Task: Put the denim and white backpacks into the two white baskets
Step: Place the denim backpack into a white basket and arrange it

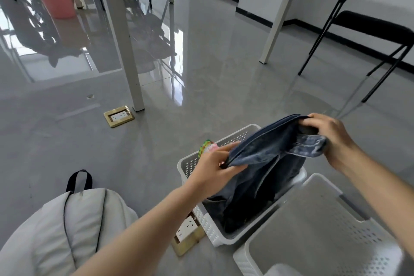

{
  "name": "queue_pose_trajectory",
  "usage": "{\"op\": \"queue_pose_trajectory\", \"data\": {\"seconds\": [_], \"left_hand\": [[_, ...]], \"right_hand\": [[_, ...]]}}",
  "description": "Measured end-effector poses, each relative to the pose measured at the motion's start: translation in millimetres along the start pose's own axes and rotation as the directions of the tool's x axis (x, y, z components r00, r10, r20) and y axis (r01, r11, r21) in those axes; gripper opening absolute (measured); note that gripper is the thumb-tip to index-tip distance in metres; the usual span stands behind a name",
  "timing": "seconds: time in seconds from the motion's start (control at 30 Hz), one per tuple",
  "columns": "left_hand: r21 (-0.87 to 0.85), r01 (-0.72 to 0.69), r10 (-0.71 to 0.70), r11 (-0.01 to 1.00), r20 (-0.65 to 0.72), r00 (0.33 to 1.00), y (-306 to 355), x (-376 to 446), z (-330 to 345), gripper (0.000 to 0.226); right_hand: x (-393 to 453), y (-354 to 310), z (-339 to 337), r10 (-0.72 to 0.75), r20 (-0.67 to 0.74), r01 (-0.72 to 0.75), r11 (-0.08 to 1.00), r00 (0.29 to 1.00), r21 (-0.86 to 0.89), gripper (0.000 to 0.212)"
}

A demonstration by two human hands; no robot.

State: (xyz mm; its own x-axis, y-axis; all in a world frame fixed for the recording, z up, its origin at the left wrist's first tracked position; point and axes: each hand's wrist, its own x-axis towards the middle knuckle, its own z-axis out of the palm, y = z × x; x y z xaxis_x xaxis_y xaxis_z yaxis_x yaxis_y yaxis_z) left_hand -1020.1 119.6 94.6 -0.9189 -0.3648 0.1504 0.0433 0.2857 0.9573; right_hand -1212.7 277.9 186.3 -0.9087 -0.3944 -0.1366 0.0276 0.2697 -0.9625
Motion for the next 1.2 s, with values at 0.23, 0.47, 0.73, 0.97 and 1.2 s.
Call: {"op": "queue_pose_trajectory", "data": {"seconds": [0.23, 0.47, 0.73, 0.97, 1.2], "left_hand": [[-0.638, 0.631, -0.73, 0.441, 0.154, 0.666, -21, 21, -15, 0.041], [-0.61, 0.631, -0.801, 0.48, -0.012, 0.598, -67, 60, -37, 0.057], [-0.324, 0.715, -0.784, 0.62, -0.29, 0.549, -125, 56, -46, 0.048], [0.057, 0.573, -0.428, 0.817, -0.605, 0.671, -114, 69, -60, 0.03], [0.136, 0.806, -0.722, 0.575, -0.378, 0.579, -134, 50, -84, 0.05]], "right_hand": [[44, 10, 52, 0.022, 0.038, -0.017, 0.992, 0.999, -0.123, 0.017], [114, 31, 120, -0.118, 0.021, 0.12, 0.977, 0.993, -0.178, 0.008], [116, 93, 146, -0.053, 0.378, 0.3, 0.712, 0.924, -0.635, 0.058], [123, 106, 155, -0.141, 0.434, 0.442, 0.505, 0.89, -0.742, 0.045], [120, 118, 168, 0.047, 0.428, 0.404, 0.252, 0.903, -0.879, 0.046]]}}
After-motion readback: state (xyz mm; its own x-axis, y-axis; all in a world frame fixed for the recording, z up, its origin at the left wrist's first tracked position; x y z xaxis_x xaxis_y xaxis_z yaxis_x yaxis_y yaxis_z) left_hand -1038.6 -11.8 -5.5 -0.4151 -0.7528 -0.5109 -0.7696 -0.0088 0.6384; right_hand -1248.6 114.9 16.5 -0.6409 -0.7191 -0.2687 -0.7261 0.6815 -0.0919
